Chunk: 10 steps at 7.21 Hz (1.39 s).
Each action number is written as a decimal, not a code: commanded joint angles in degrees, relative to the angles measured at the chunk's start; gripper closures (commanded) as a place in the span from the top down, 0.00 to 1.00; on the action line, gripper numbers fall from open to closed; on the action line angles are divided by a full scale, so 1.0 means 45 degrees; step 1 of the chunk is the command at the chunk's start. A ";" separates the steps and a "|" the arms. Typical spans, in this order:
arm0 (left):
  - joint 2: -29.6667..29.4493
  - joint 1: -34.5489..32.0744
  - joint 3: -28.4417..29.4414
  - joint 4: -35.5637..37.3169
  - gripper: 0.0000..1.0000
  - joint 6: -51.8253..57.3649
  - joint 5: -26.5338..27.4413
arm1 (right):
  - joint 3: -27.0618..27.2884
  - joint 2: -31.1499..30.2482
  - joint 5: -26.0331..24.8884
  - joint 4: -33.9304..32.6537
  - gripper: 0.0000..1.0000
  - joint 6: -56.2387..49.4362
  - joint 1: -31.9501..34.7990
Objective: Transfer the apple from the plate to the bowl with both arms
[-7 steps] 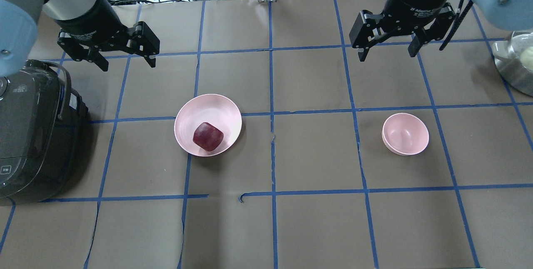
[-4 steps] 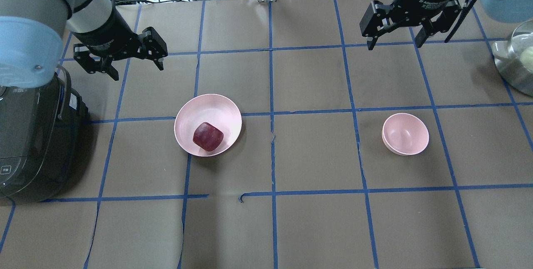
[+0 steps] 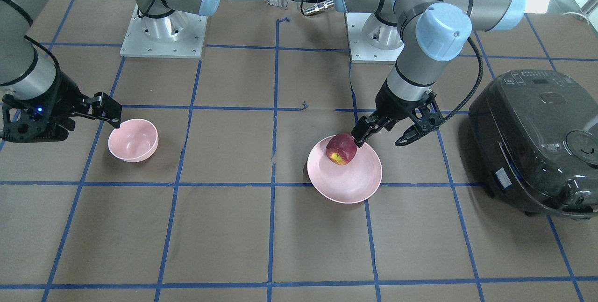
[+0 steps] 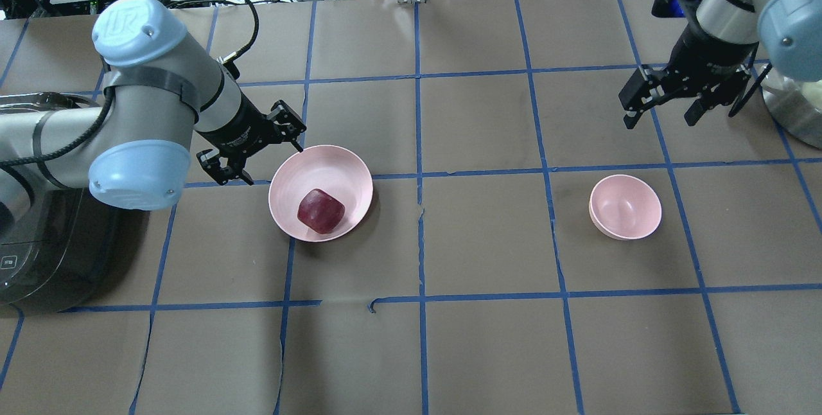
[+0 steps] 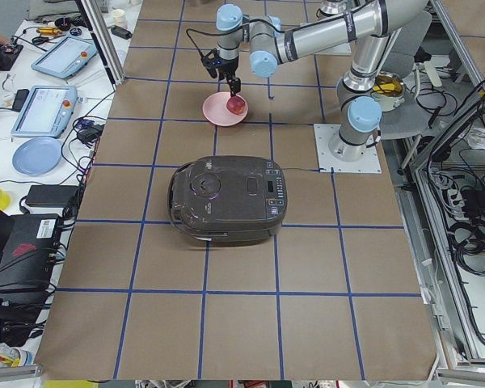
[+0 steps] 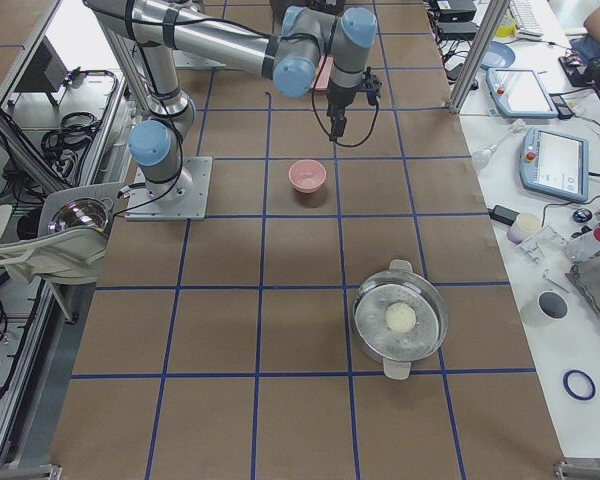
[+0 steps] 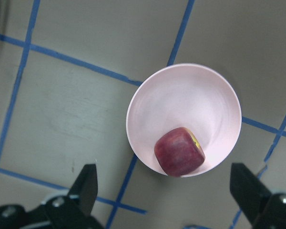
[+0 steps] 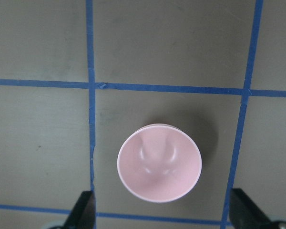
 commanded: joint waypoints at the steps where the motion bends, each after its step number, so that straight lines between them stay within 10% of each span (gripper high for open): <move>1: -0.0774 -0.0024 -0.0381 0.0724 1.00 -0.1738 -0.0025 | 0.2069 0.0721 0.0024 -0.2917 1.00 -0.1211 -0.0303; 6: -0.2278 -0.0220 -0.0928 0.2345 1.00 -0.3793 -0.0805 | 0.2799 0.1718 -0.0055 -0.4137 1.00 -0.1723 -0.1182; 10: -0.2476 -0.0454 -0.1240 0.2481 1.00 -0.3793 -0.0708 | 0.3210 0.1894 -0.0054 -0.4157 0.45 -0.1762 -0.1182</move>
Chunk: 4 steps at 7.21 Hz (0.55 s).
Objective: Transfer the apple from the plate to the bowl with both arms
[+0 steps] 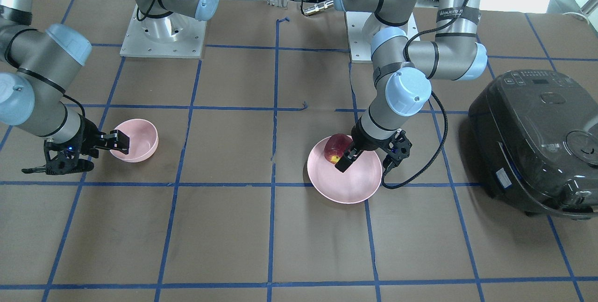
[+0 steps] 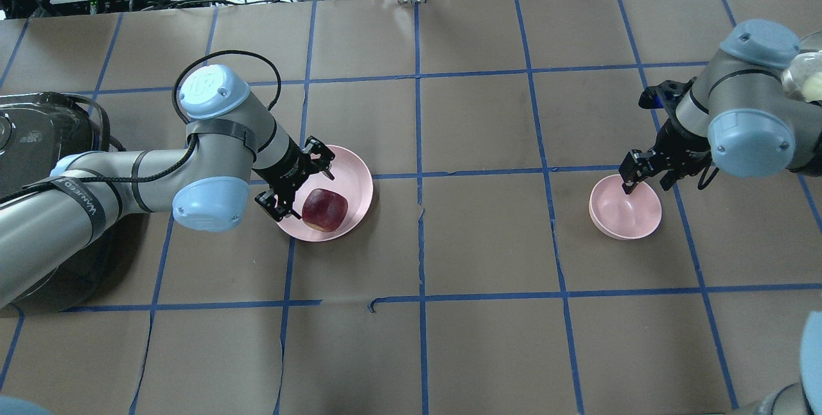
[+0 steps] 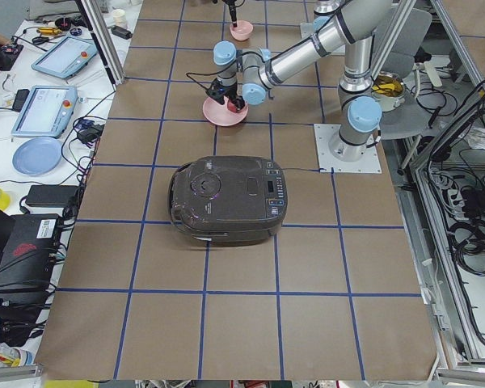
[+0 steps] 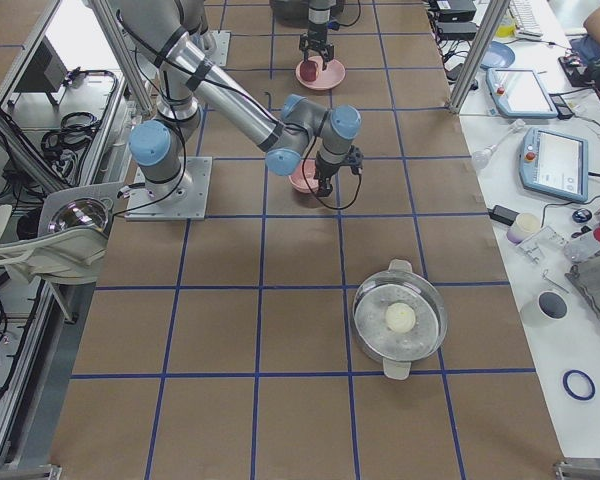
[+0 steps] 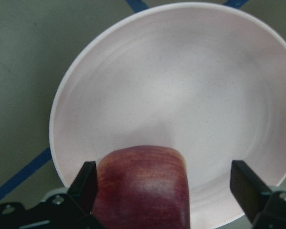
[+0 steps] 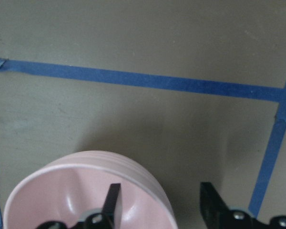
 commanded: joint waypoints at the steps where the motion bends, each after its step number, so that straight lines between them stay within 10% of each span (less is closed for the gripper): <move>1: -0.0019 -0.0032 -0.0137 0.0058 1.00 -0.0023 -0.0011 | 0.0073 0.0047 -0.0031 0.0018 0.27 -0.0002 -0.0001; 2: 0.0000 -0.0071 -0.0138 0.0058 1.00 -0.0023 -0.0011 | 0.0054 0.0047 -0.0090 0.0057 0.05 -0.0021 -0.0001; 4: 0.0000 -0.0072 -0.0234 0.0058 1.00 -0.0371 -0.0089 | -0.0044 -0.0069 -0.0168 0.0213 0.00 0.0193 -0.0001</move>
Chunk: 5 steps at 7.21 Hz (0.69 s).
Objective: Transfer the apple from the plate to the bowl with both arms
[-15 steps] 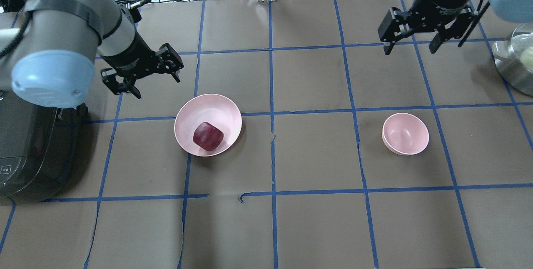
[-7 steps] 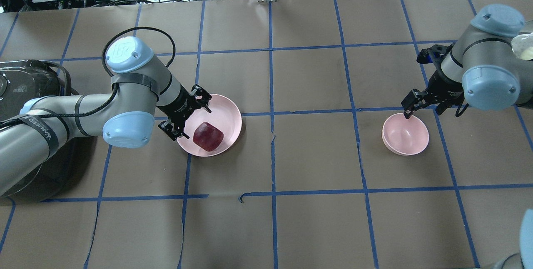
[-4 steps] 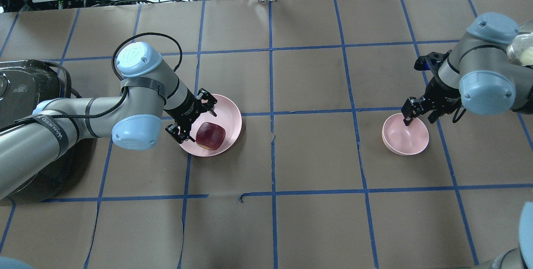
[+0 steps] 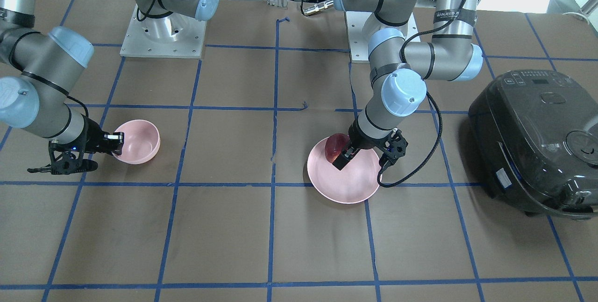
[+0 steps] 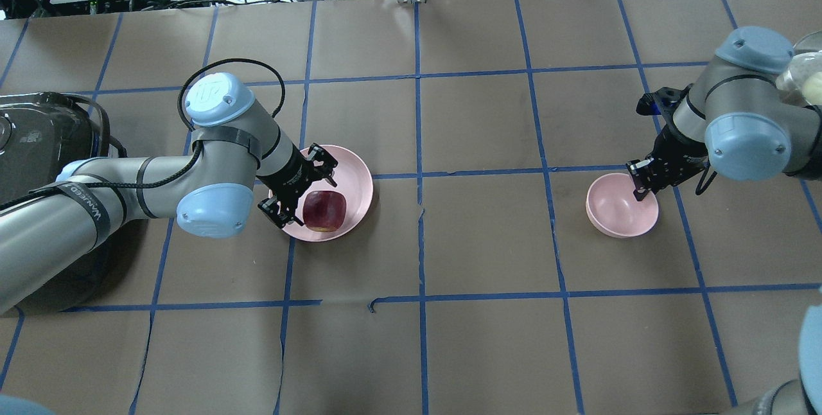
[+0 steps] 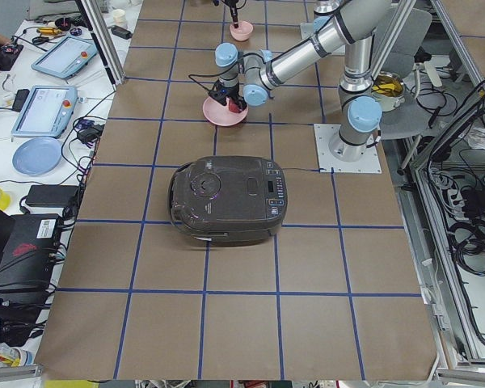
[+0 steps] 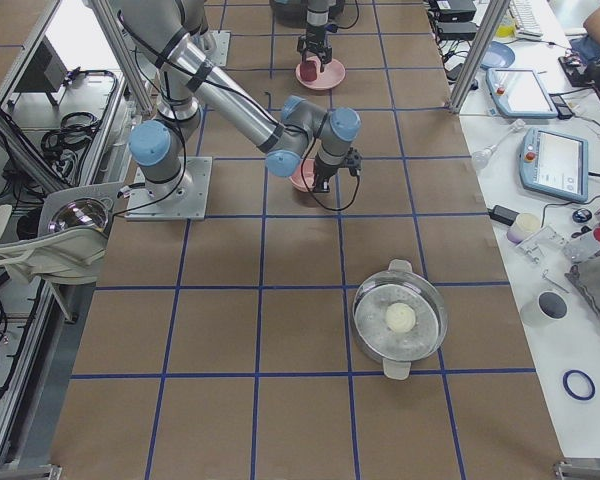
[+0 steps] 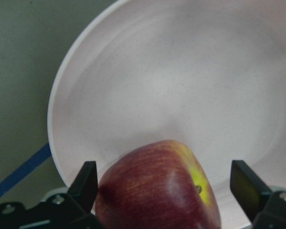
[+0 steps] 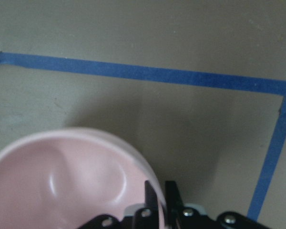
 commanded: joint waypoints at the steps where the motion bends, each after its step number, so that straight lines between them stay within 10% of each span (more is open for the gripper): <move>1: 0.0061 -0.0047 -0.0152 0.0030 1.00 -0.0683 -0.0051 | -0.0274 -0.0251 0.0112 0.0789 0.00 0.0306 0.0038; 5: -0.0016 -0.0377 -0.0153 0.0069 1.00 -0.1798 -0.0110 | -0.0823 -0.0760 0.1188 0.1833 0.00 0.3037 0.3034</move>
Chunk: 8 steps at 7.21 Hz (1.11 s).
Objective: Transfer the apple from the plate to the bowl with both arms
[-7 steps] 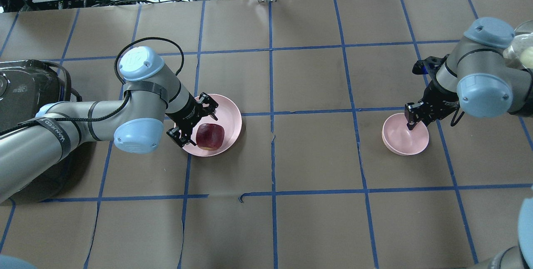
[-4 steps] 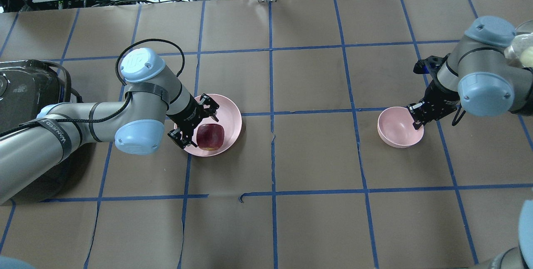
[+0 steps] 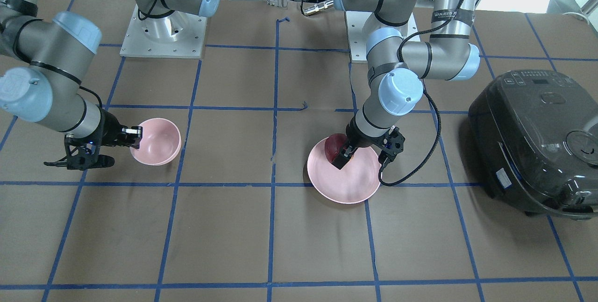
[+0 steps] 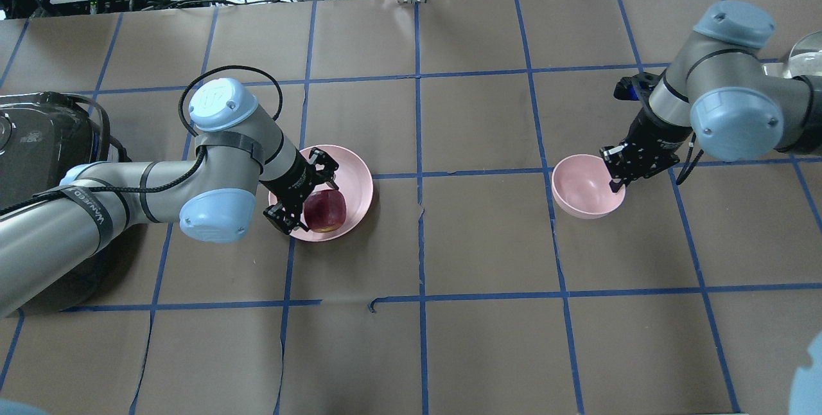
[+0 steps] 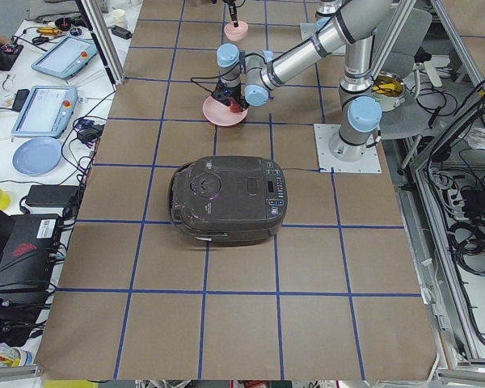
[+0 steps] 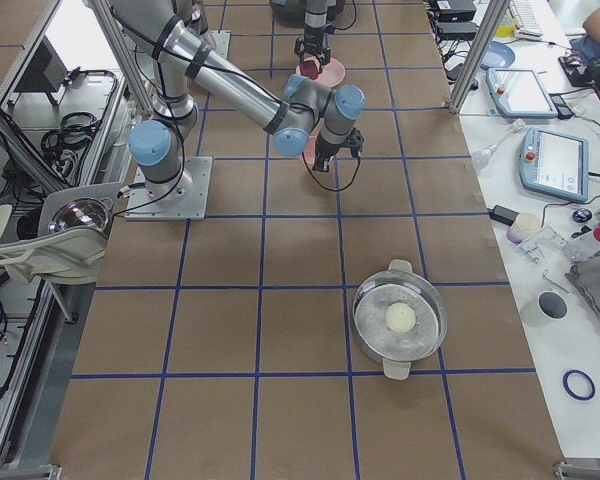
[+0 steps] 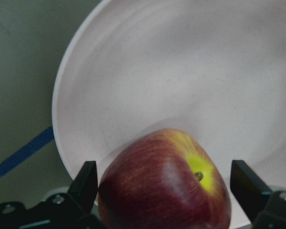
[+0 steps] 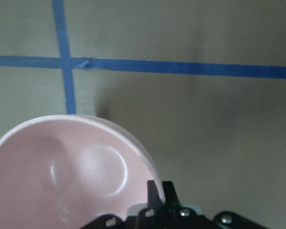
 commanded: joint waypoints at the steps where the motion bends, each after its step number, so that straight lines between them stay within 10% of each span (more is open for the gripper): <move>1: -0.0049 -0.0504 0.0009 0.0050 1.00 -0.0673 0.0009 | -0.0004 -0.0102 0.0268 -0.0273 0.00 0.0956 0.2565; 5: -0.0010 -0.0585 0.0048 0.0031 1.00 -0.0209 -0.0011 | 0.1633 -0.0004 0.1167 -0.3494 0.00 0.3281 0.4159; 8: 0.0049 -0.0565 0.0088 0.0031 0.39 0.1274 0.0009 | 0.1930 0.0035 0.1186 -0.3869 0.00 0.3341 0.4569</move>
